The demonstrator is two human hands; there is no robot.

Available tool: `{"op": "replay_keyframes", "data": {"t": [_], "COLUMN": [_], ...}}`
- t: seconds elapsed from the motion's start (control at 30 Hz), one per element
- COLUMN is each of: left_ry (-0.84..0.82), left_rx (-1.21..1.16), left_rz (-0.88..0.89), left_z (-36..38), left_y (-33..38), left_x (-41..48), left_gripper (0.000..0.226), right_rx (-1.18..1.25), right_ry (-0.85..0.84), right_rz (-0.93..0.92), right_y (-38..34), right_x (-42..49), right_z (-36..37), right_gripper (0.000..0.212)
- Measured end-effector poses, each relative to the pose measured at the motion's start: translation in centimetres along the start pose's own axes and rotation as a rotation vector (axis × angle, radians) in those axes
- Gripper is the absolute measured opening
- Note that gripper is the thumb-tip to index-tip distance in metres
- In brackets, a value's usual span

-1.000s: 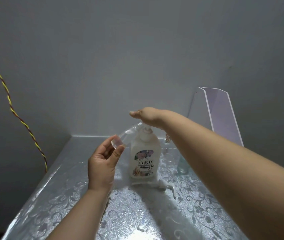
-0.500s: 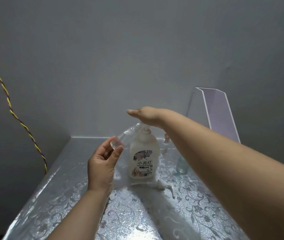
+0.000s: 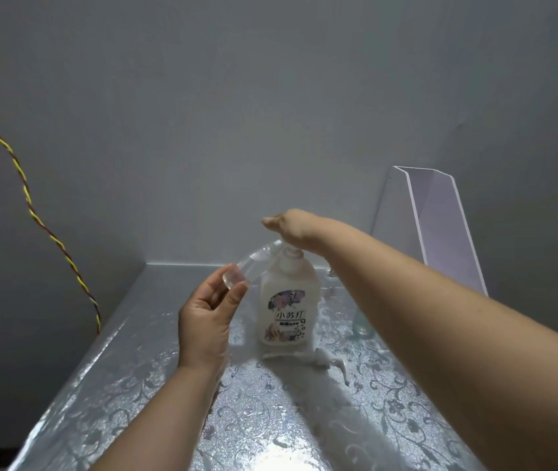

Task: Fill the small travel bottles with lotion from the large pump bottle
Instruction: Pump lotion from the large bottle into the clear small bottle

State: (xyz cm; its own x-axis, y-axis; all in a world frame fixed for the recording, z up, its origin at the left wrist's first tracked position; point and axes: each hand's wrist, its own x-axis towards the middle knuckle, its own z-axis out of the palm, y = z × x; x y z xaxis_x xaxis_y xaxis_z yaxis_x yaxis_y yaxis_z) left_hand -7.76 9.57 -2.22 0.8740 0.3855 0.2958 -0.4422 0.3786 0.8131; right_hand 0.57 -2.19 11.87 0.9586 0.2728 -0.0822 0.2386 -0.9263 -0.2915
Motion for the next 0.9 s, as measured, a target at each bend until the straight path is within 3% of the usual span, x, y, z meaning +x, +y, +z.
{"op": "replay_keyframes", "data": {"t": [0.17, 0.3, 0.43, 0.5, 0.9], "left_ry": [-0.016, -0.016, 0.004, 0.015, -0.006], "left_rx": [0.002, -0.029, -0.050, -0.050, -0.075], "left_rz": [-0.012, -0.038, -0.060, -0.065, -0.069], "left_z": [-0.1, -0.3, -0.6, -0.7, -0.8], "left_y": [-0.3, -0.5, -0.5, -0.6, -0.2], "left_x": [0.1, 0.3, 0.4, 0.6, 0.5], "left_gripper": [0.042, 0.046, 0.085, 0.092, 0.085], "right_rx": [0.092, 0.017, 0.011, -0.013, 0.072], "right_ry": [-0.025, -0.018, 0.041, 0.013, 0.004], "right_rz": [-0.013, -0.014, 0.020, 0.015, -0.031], "right_y": [-0.2, -0.1, -0.1, -0.1, 0.1], "right_x": [-0.9, -0.8, -0.2, -0.2, -0.3], "right_z": [-1.3, -1.1, -0.3, -0.1, -0.3], "right_gripper": [0.054, 0.045, 0.045, 0.043, 0.043]}}
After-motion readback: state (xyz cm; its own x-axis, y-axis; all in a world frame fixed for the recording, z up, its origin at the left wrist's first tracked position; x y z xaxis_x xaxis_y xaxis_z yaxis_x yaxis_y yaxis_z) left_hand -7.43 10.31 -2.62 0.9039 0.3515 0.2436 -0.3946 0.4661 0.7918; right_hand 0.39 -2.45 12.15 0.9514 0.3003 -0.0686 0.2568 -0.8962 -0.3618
